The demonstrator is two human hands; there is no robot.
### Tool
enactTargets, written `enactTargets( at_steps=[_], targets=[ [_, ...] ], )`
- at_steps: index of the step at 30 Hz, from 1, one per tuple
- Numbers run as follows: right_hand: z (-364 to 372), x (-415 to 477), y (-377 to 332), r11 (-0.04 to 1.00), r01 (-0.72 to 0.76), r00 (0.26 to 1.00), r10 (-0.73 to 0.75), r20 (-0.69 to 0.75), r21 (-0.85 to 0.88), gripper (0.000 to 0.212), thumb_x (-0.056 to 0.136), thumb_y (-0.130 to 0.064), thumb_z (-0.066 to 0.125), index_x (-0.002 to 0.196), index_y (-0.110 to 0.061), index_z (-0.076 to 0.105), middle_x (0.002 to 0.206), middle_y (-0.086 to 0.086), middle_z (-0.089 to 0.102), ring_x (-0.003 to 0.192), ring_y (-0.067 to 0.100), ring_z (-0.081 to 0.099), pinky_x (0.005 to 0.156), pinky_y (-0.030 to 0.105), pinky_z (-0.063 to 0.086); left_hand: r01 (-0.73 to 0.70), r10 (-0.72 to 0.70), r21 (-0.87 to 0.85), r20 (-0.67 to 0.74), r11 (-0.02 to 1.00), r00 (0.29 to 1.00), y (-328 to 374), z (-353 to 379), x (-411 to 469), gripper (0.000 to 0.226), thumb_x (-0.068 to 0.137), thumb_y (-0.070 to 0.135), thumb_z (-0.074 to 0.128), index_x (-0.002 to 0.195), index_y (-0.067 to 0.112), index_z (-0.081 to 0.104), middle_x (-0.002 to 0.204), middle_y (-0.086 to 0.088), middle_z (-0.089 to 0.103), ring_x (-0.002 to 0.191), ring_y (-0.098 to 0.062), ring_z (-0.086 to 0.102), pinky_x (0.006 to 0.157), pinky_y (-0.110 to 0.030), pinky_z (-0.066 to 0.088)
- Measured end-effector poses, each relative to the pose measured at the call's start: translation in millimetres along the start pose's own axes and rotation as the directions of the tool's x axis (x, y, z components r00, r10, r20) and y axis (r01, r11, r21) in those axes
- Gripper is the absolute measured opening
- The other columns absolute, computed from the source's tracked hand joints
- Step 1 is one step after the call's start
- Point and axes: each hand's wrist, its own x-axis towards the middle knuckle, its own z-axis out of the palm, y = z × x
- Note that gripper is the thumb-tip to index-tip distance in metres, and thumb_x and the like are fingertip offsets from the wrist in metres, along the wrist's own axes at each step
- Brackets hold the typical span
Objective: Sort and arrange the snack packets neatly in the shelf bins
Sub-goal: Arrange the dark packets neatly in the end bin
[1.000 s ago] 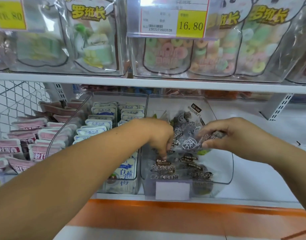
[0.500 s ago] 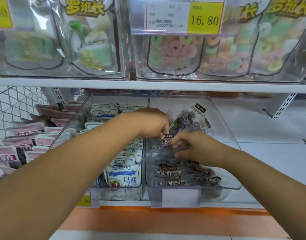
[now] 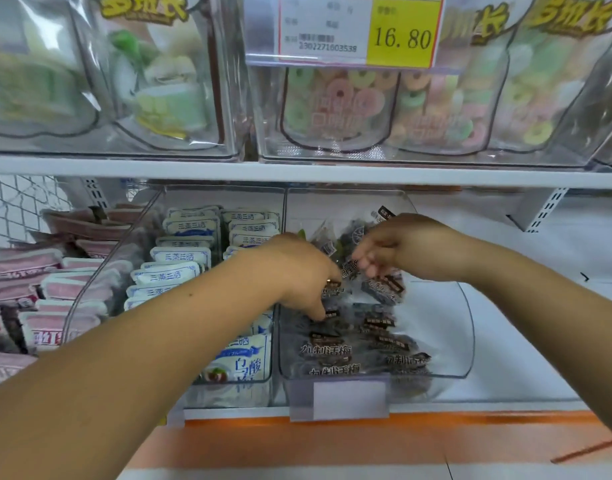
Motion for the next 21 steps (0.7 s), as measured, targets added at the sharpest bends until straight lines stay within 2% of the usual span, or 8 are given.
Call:
enactTargets(
  at_steps=[2,4,7,10,13,15,18,21],
  targets=[
    [5,16,-8,0.996,0.018,1.000,-0.019,-0.008,-0.084,0.023,0.094,-0.006,0.052,0.097,-0.021,0.069,0.082,-0.007,0.070,0.067,0.004,0.065,0.064,0.017,0.050,-0.033,0.033,0.024,-0.017,0.999,0.999,7,3,0,0.056,0.085,0.050,0.061,0.138,0.040,0.044,0.128,0.005,0.058,0.112,-0.023,0.054,0.078,-0.032,0.042],
    [5,30,-14,0.995,0.033,0.999,-0.036,-0.025,-0.093,0.025,0.090,-0.006,0.052,0.091,-0.024,0.070,0.084,-0.009,0.070,0.073,0.005,0.064,0.067,0.019,0.051,-0.042,0.043,0.044,-0.019,0.998,0.999,10,7,-2,0.056,0.086,0.048,0.060,0.139,0.039,0.042,0.126,0.004,0.060,0.112,-0.023,0.055,0.075,-0.031,0.043],
    [13,44,-12,0.982,0.022,0.986,0.009,0.164,-0.187,0.027,0.094,-0.010,0.049,0.095,-0.023,0.073,0.097,-0.008,0.073,0.086,0.005,0.066,0.082,0.024,0.053,-0.039,0.038,0.084,0.009,0.996,0.999,13,8,-6,0.071,0.089,0.056,0.055,0.148,0.049,0.017,0.136,0.005,0.054,0.117,-0.022,0.054,0.063,-0.028,0.032],
    [23,53,-1,0.909,0.079,0.950,0.056,0.308,-0.408,0.028,0.097,-0.016,0.050,0.116,-0.027,0.069,0.120,-0.010,0.067,0.097,0.004,0.062,0.088,0.024,0.049,-0.060,0.058,0.077,0.027,0.995,0.998,12,10,-5,0.060,0.098,0.049,0.046,0.146,0.056,0.010,0.146,0.008,0.045,0.127,-0.020,0.048,0.075,-0.028,0.037],
    [18,51,7,0.900,0.060,0.935,0.100,0.339,-0.431,0.039,0.097,-0.011,0.054,0.133,-0.025,0.057,0.136,-0.008,0.057,0.120,0.009,0.055,0.101,0.025,0.042,-0.052,0.048,0.069,0.055,0.996,0.997,9,11,-5,0.056,0.104,0.027,0.042,0.141,0.062,0.018,0.154,0.009,0.034,0.135,-0.022,0.041,0.088,-0.028,0.044],
    [15,51,9,0.891,0.041,0.934,0.127,0.334,-0.453,0.050,0.095,-0.002,0.054,0.137,-0.028,0.052,0.140,-0.007,0.053,0.124,0.010,0.052,0.104,0.027,0.041,-0.052,0.046,0.095,0.066,0.994,0.997,8,11,-6,0.060,0.103,0.020,0.042,0.138,0.065,0.021,0.155,0.012,0.032,0.135,-0.022,0.042,0.091,-0.033,0.049],
    [17,54,9,0.839,0.074,0.934,0.131,0.331,-0.539,0.056,0.093,-0.001,0.053,0.139,-0.033,0.048,0.148,-0.005,0.044,0.127,0.017,0.049,0.101,0.030,0.043,-0.046,0.040,0.091,0.070,0.995,0.997,7,10,-5,0.065,0.101,0.015,0.040,0.135,0.068,0.023,0.154,0.015,0.031,0.133,-0.021,0.044,0.087,-0.033,0.052],
    [24,57,10,0.774,0.114,0.939,0.120,0.322,-0.623,0.054,0.095,-0.013,0.057,0.140,-0.041,0.044,0.152,0.003,0.036,0.117,0.024,0.051,0.084,0.027,0.043,-0.046,0.040,0.091,0.065,0.995,0.997,6,10,-4,0.064,0.101,0.017,0.040,0.134,0.069,0.023,0.154,0.015,0.031,0.132,-0.020,0.045,0.088,-0.034,0.052]
  ],
)
